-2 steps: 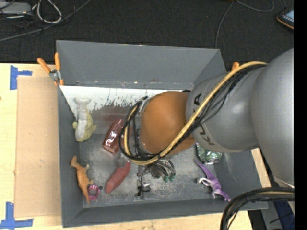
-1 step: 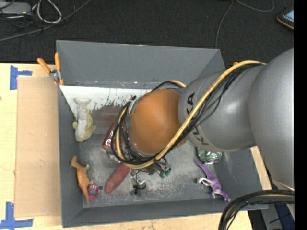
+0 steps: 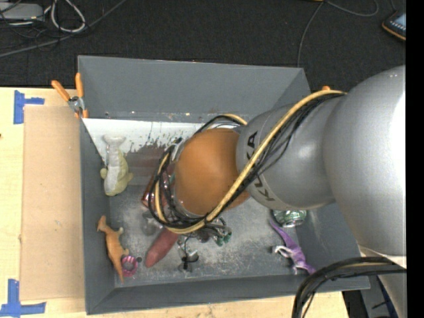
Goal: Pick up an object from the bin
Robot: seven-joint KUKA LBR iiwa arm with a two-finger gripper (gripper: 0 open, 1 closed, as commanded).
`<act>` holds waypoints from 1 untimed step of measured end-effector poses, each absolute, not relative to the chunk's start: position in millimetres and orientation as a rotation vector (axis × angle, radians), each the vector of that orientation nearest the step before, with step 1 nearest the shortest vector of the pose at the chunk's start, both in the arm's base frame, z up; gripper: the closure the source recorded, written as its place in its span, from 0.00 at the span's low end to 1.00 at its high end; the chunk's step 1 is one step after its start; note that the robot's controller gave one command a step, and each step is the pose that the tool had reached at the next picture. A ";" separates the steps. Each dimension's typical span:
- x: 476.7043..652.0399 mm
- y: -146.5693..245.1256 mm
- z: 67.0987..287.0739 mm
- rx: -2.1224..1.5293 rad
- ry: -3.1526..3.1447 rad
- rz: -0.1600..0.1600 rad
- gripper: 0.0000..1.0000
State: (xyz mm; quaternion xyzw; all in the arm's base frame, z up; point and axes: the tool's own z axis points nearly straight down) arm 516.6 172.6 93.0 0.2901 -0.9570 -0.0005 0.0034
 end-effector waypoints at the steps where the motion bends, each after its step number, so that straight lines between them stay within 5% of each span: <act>1: 527.7 167.1 68.9 1.176 -2.910 -0.003 1.00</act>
Offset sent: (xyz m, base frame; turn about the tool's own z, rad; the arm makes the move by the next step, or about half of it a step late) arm 0.0000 0.0000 0.0000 0.0000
